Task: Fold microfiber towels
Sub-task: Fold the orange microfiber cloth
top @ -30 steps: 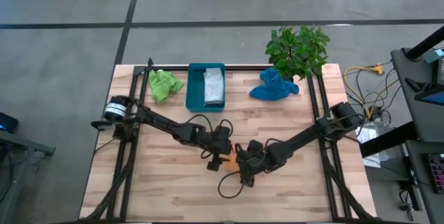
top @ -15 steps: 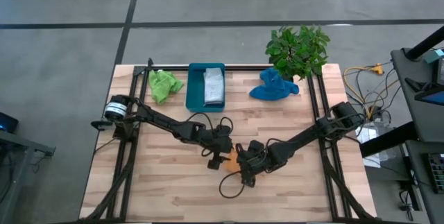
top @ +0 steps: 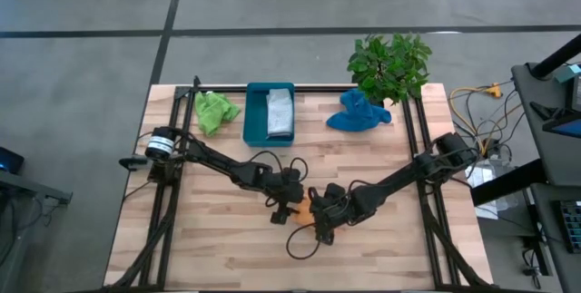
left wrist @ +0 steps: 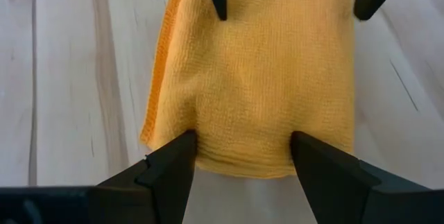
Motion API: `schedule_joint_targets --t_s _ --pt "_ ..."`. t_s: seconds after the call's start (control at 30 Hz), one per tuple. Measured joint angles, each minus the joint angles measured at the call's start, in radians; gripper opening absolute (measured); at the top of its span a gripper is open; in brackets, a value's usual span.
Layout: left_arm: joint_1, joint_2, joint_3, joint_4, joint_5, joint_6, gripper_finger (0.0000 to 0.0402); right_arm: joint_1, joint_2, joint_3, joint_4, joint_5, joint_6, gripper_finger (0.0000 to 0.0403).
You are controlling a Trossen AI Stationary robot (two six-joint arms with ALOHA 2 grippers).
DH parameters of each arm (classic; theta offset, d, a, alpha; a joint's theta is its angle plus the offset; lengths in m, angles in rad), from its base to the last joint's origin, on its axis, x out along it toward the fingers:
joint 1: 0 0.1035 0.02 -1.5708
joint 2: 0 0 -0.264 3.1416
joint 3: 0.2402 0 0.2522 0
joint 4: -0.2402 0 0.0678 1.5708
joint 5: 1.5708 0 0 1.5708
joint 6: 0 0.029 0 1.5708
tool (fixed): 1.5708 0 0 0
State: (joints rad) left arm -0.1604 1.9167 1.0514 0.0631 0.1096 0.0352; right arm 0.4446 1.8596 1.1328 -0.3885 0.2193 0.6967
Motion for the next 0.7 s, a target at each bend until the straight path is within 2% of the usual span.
schedule_joint_targets --t_s 0.27,0.57,0.7 --pt "0.0 -0.001 -0.001 -0.002 -0.007 -0.002 0.0223 0.012 -0.013 0.002 -0.088 -0.058 0.002 0.0326" --pt "0.002 -0.002 -0.003 -0.002 -0.008 -0.002 0.0223 0.036 -0.041 -0.002 -0.191 -0.077 0.04 0.0326" --pt "0.003 -0.002 -0.004 -0.002 -0.008 -0.002 0.0223 0.037 -0.041 -0.02 -0.214 -0.171 0.048 0.0326"
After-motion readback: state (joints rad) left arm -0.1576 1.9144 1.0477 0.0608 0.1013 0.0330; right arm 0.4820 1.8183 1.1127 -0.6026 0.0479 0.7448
